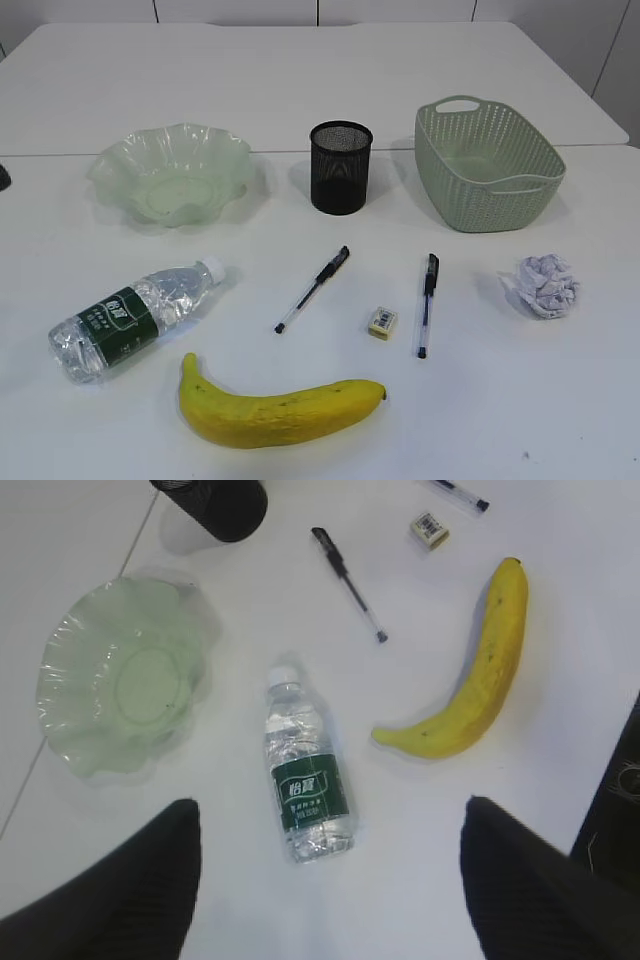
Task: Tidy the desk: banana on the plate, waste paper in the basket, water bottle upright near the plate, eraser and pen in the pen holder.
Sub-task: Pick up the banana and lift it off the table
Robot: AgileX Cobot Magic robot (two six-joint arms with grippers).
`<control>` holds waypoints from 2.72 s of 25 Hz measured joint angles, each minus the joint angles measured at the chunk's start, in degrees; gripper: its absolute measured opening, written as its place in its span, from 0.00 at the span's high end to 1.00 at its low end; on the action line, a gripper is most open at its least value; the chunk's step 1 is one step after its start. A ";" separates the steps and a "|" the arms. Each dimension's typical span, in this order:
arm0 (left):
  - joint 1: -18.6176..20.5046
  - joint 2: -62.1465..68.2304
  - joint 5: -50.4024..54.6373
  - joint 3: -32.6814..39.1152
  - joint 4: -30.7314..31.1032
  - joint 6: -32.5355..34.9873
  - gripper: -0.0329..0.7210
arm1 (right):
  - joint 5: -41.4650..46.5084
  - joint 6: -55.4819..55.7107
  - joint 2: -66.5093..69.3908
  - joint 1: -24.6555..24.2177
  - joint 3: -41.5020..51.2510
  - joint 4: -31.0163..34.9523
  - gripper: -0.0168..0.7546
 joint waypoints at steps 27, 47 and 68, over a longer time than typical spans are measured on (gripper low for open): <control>-0.71 0.22 0.23 0.00 4.57 0.96 0.20 | 0.00 -0.08 0.00 0.00 0.00 0.00 0.24; -0.71 0.35 -1.91 0.00 7.60 5.27 0.20 | 0.00 -0.08 0.00 0.00 0.00 0.00 0.24; 16.30 14.35 -7.14 0.00 -22.72 32.07 0.20 | 0.00 -0.08 0.00 0.00 0.00 0.00 0.24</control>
